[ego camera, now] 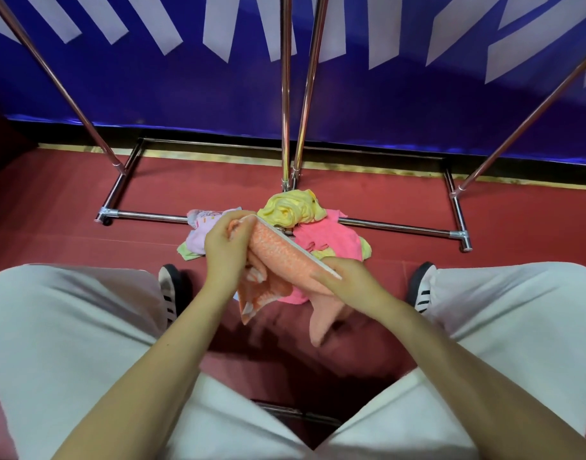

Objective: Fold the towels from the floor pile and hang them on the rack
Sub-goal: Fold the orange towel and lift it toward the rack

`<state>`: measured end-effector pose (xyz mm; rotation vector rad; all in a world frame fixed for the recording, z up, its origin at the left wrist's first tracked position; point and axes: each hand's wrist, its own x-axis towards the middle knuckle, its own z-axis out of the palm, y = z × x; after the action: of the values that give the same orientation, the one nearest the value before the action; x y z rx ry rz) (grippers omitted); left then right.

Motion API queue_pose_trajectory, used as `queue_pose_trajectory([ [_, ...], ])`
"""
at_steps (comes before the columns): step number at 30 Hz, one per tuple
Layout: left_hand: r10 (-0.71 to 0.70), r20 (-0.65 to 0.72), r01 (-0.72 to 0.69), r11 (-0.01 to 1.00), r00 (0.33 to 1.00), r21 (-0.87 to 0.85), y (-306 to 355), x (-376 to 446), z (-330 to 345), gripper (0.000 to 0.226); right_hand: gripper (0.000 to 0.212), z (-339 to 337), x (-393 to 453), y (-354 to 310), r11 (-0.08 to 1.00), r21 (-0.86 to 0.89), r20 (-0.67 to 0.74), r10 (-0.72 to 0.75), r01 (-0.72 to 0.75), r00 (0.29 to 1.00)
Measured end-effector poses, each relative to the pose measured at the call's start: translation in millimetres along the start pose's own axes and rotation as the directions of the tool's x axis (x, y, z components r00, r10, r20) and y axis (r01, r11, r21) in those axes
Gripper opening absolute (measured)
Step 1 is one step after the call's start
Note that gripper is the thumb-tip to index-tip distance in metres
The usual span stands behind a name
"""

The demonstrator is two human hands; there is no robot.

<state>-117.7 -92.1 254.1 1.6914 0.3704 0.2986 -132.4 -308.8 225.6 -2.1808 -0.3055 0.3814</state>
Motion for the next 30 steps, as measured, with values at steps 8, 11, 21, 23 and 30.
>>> queue_pose_trajectory([
  [8,-0.092,-0.317,0.068,0.994,0.944,-0.086,-16,36,-39,0.012,0.038,-10,-2,26,0.996,-0.044,-0.016,0.074,-0.075,0.997],
  [11,-0.106,-0.367,0.082,0.993,0.924,-0.082,-20,44,-50,0.013,0.036,-17,-4,34,0.994,0.012,-0.053,0.112,-0.112,0.992],
  [21,-0.338,-0.483,0.211,0.931,0.808,-0.298,-35,67,-74,0.014,0.03,-28,-22,67,0.96,0.014,-0.039,0.278,-0.278,0.96],
  [23,-0.381,-0.47,0.258,0.917,0.796,-0.306,-38,65,-71,0.016,0.029,-29,-25,67,0.951,0.065,-0.035,0.305,-0.302,0.952],
  [30,-0.548,-0.116,0.549,0.835,0.828,-0.03,-35,61,-55,0.022,0.021,-39,-25,44,0.707,0.63,-0.02,0.43,-0.322,0.903],
])
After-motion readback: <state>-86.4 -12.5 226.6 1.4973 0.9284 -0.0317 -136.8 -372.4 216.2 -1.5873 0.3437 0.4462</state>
